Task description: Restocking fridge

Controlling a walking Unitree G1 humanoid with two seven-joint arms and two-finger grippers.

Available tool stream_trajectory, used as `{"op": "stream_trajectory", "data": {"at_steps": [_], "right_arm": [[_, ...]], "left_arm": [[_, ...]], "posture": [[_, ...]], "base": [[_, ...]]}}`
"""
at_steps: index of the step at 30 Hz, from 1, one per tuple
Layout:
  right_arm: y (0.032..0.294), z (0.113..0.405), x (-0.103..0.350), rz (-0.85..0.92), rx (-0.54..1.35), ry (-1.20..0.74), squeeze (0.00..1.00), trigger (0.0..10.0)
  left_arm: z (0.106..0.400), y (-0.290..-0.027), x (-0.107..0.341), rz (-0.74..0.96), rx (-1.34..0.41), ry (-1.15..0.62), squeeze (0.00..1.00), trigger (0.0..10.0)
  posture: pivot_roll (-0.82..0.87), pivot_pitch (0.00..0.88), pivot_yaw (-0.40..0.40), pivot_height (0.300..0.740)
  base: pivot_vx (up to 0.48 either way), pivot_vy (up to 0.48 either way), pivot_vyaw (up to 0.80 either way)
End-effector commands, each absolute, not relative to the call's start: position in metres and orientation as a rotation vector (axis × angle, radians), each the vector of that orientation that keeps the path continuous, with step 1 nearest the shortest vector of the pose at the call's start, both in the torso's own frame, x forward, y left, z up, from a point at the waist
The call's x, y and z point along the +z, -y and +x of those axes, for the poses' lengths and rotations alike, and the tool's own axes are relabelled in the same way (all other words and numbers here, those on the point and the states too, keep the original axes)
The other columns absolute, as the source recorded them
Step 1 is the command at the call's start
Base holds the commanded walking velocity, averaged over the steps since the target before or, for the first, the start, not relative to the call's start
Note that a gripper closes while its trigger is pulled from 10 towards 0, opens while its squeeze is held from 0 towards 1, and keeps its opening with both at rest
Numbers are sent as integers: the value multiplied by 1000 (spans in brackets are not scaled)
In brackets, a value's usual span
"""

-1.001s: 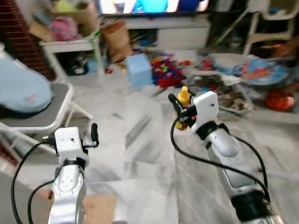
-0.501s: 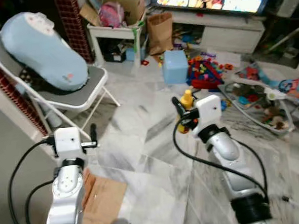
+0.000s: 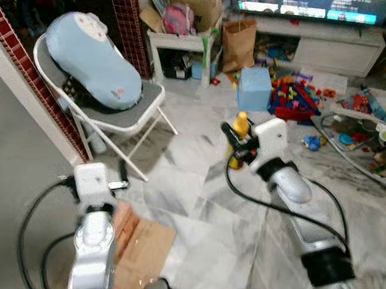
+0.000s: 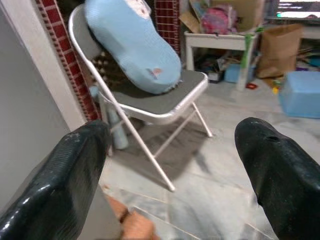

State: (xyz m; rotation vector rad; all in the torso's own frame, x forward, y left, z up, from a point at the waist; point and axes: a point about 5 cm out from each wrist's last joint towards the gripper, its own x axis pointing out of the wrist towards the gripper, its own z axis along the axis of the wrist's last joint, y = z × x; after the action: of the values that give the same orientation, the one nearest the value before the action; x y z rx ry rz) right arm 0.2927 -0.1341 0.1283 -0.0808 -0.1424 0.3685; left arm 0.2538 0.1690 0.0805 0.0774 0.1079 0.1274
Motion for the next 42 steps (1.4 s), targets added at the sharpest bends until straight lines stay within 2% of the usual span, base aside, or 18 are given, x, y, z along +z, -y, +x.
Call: {"op": "stream_trajectory", "data": {"at_steps": [1,11,22,42], "right_arm": [[126,294,136,-61,388,175,0,10000],[125,294,137,-71,395,183,0,10000],[122,294,137,-64,402,188,0,10000],[125,298,137,-54,392,186,0,10000]], "left_arm": [[253,-178,79,102,158,-118,0,10000],[253,-177,79,95,135,-117,0,10000],[256,-190,76,58,167,-151,0,10000],[259,-187,78,35,158,-125,0,10000]], "posture": [[32,3,-39,740],[32,1,-39,740],[36,0,-36,740],[33,0,-43,740]], "base": [[-274,0,0],[-163,0,0],[0,0,800],[0,436,54]]}}
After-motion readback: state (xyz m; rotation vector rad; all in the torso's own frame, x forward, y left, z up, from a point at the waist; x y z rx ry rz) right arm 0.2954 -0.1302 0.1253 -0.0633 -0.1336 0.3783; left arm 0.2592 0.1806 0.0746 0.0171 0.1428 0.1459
